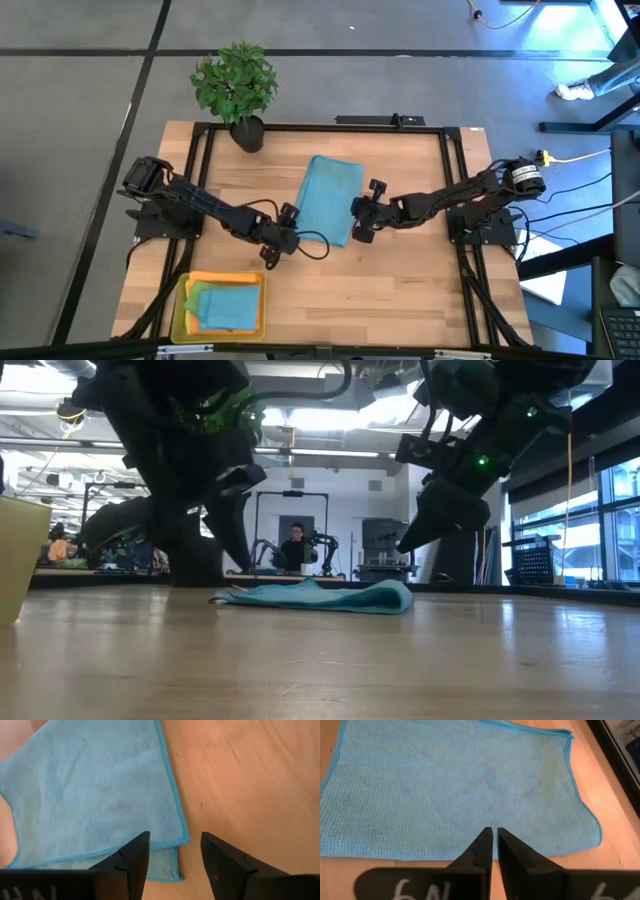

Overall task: Fold microfiber towels
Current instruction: Fold the blue microfiber cloth

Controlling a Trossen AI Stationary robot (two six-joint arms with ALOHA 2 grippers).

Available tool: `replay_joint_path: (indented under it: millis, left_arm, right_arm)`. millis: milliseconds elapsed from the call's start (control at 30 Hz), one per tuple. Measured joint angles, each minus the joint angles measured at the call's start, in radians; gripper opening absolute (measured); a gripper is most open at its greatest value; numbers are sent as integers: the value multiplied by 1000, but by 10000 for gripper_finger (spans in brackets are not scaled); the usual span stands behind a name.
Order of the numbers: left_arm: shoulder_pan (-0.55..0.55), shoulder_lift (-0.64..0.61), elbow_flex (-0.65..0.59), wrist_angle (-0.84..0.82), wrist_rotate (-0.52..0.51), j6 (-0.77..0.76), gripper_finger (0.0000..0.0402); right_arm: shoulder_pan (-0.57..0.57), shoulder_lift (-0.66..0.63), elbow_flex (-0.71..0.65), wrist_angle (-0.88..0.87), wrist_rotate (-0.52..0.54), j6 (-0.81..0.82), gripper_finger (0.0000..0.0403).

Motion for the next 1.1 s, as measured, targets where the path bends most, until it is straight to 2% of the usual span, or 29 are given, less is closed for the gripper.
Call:
replay_joint_path:
  millis: [767,933,1100]
  left_arm:
    - [32,76,3,46,11,71,167]
    - [31,76,2,45,15,87,146]
    - [31,76,1,42,21,99,103]
  right_arm:
    - [0,0,0,16,0,5,29]
    - [0,0,0,16,0,21,29]
    - [0,0,0,16,0,21,29]
